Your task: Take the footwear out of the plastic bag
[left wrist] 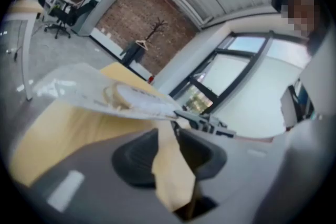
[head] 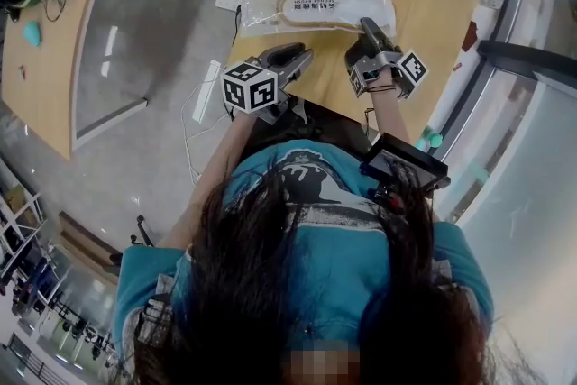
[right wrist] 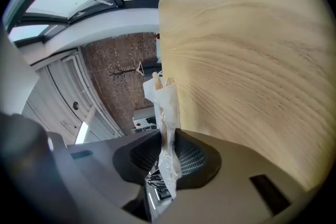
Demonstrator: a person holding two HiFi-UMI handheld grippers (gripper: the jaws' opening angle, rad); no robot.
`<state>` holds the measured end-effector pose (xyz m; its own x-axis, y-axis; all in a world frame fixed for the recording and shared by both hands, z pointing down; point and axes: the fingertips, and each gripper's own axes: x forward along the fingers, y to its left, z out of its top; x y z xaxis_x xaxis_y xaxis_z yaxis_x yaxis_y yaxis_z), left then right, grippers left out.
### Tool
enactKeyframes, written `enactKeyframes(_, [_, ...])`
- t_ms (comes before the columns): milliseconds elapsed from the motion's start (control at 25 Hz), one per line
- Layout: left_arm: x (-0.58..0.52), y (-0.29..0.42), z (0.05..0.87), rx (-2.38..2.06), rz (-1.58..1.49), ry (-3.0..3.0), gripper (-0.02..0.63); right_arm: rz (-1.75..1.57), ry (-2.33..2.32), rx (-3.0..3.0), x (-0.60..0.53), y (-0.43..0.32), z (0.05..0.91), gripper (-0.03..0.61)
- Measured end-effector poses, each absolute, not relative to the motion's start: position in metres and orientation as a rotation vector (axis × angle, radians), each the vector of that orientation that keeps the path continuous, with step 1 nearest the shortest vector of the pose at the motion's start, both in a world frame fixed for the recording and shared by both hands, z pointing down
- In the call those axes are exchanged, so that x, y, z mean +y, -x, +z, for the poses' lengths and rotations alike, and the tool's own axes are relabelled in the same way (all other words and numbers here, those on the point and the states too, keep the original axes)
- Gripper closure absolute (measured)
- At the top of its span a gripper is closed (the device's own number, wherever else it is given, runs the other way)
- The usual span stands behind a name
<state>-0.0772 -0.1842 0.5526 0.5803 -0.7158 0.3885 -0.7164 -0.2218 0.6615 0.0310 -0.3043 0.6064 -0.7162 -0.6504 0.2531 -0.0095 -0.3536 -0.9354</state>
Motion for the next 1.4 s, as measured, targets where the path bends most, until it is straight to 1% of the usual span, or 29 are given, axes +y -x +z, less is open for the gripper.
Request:
enactKeyframes(80, [-0.189, 0.073, 0.550, -1.093, -0.078, -1.931, 0.477, -2.077, 0.832, 1.433, -0.304, -0.033, 0.595, 0.492])
enactKeyframes(240, [-0.208, 0.072, 0.542, -1.040, -0.268, -1.841, 0.428, -2.026, 0.774, 1.397, -0.299, -0.035, 0.575, 0.492])
enactKeyframes(440, [-0.238, 0.074, 0.529, -1.011, -0.406, -1.802, 0.366, -2.000, 0.756, 1.414, -0.291, -0.032, 0.558, 0.492])
enactKeyframes(640, [-0.257, 0.080, 0.519, -0.988, -0.607, -1.678, 0.357, -1.988, 0.745, 1.433, -0.280, -0.036, 0.551, 0.492])
enactKeyframes(880, [-0.261, 0.086, 0.522, -1.010, -0.650, -1.664, 0.367, -1.993, 0.713, 1.510, -0.266, -0.035, 0.545, 0.492])
enactKeyframes(1000, [-0.261, 0.087, 0.522, -1.016, -0.656, -1.678, 0.413, -1.997, 0.693, 1.549, -0.260, -0.034, 0.541, 0.492])
enactKeyframes(1080, [-0.260, 0.087, 0.522, -1.015, -0.653, -1.688, 0.465, -1.992, 0.691, 1.589, -0.258, -0.034, 0.539, 0.492])
enactKeyframes(1320, [-0.257, 0.096, 0.517, -0.957, -0.745, -1.654, 0.511, -1.941, 0.623, 1.966, -0.246, -0.026, 0.531, 0.491])
enactKeyframes(1400, [-0.256, 0.097, 0.515, -0.933, -0.752, -1.670, 0.525, -1.926, 0.583, 2.129, -0.237, -0.024, 0.531, 0.477])
